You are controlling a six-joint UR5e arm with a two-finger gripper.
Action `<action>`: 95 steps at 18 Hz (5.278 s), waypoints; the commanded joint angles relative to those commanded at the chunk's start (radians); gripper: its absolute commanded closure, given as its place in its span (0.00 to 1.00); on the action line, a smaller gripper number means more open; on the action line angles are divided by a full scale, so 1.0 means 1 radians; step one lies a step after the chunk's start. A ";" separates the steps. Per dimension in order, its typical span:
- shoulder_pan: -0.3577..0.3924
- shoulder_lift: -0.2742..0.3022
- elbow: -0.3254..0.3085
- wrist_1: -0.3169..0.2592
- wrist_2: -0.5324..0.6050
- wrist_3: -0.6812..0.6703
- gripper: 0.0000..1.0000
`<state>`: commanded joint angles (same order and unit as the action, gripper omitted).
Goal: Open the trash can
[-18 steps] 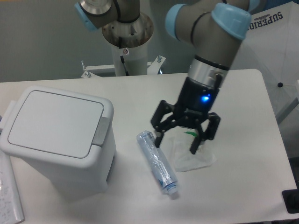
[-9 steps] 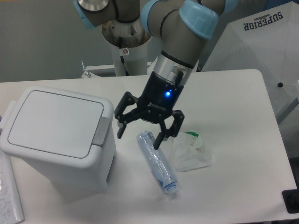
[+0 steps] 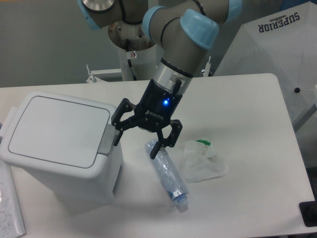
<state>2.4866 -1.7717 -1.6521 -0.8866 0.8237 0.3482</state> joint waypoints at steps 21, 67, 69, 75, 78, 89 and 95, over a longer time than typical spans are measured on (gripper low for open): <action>0.002 0.000 0.009 0.000 -0.006 -0.002 0.00; 0.192 -0.083 0.118 0.003 0.005 0.101 0.00; 0.212 -0.097 0.120 0.003 0.006 0.158 0.00; 0.236 -0.132 0.132 0.003 0.202 0.328 0.00; 0.232 -0.150 0.130 0.002 0.339 0.400 0.00; 0.198 -0.227 0.149 -0.006 0.597 0.669 0.00; 0.201 -0.221 0.112 -0.008 0.675 0.716 0.00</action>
<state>2.6875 -1.9926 -1.5401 -0.8943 1.4987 1.0646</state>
